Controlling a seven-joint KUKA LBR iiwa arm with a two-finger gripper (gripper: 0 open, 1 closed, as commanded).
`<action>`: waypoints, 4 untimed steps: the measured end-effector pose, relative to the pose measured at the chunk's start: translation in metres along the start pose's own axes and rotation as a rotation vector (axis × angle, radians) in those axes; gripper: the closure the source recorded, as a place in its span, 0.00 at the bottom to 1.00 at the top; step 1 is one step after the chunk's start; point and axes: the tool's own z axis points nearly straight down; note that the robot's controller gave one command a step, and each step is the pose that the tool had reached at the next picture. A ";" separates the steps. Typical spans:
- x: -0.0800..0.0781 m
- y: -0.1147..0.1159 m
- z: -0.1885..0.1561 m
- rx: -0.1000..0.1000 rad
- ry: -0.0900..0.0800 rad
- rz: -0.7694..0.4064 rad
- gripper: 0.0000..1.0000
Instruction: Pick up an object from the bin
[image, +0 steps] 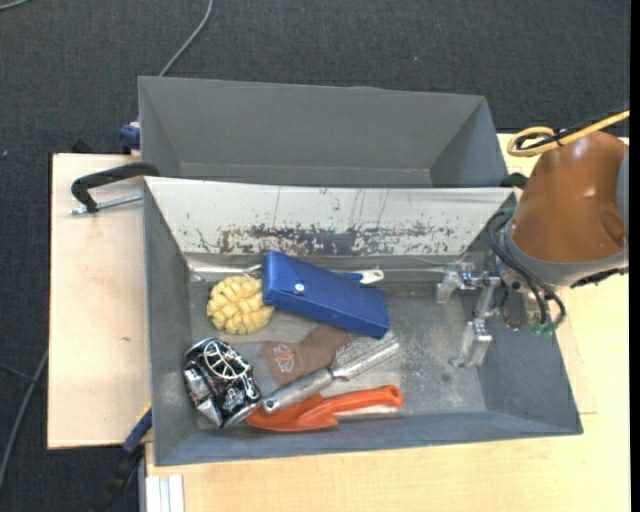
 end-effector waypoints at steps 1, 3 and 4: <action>-0.002 0.000 -0.004 0.001 -0.009 -0.001 0.00; -0.005 0.027 0.050 -0.001 -0.003 -0.214 0.00; -0.014 0.044 0.057 0.001 -0.009 0.017 0.00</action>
Offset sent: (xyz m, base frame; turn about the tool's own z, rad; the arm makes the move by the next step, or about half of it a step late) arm 0.0101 0.0620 -0.0948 -0.3959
